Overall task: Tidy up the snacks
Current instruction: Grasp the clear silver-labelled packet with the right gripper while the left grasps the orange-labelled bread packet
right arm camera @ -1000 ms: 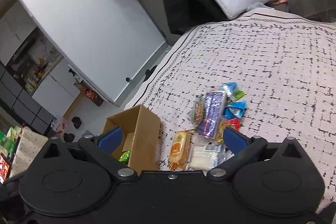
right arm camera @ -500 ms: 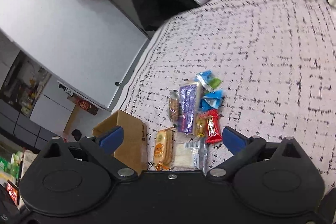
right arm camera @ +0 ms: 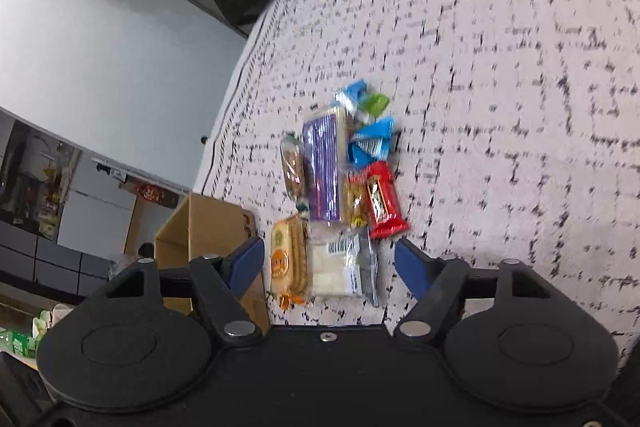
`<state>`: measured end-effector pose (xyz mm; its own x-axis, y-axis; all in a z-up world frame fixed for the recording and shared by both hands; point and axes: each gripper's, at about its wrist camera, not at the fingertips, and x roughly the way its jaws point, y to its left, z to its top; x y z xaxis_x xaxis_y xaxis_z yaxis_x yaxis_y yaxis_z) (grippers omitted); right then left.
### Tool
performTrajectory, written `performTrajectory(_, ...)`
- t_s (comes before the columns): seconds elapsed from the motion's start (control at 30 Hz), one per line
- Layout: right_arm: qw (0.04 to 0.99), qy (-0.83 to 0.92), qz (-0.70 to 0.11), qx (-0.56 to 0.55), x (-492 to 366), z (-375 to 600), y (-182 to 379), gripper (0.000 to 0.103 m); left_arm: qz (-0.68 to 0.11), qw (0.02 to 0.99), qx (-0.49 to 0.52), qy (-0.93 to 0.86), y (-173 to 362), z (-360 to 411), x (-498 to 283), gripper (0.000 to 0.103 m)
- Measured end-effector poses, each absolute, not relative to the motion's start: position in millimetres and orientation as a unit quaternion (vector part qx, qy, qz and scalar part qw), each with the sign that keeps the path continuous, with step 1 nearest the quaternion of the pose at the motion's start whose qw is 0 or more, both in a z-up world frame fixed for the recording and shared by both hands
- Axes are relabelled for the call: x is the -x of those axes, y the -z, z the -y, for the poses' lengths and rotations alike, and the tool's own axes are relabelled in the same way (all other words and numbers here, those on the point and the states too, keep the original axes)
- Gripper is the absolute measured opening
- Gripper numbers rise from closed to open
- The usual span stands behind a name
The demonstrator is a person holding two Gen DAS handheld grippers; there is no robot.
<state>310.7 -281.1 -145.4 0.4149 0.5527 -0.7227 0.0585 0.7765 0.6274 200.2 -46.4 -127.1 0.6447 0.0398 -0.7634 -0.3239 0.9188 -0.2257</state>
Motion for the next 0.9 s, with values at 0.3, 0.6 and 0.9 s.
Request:
performTrajectory(0.3, 0.766, -0.146, -0.549, -0.301, -320.2, 263.3, 171.5, 0.057, -0.424, 0.885, 0.163, -0.098, 150.2, 48.9, -216.3, 0.047)
performTrajectory(0.6, 0.749, -0.133, -0.571, -0.308, -330.1, 250.3, 188.6, 0.053, -0.444, 0.876, 0.149, -0.111, 174.5, 45.9, -237.9, 0.042)
performTrajectory(0.9, 0.734, -0.122, -0.597, -0.299, -335.8, 234.8, 210.4, 0.027, -0.452, 0.872, 0.151, -0.115, 184.2, 37.5, -243.4, 0.039)
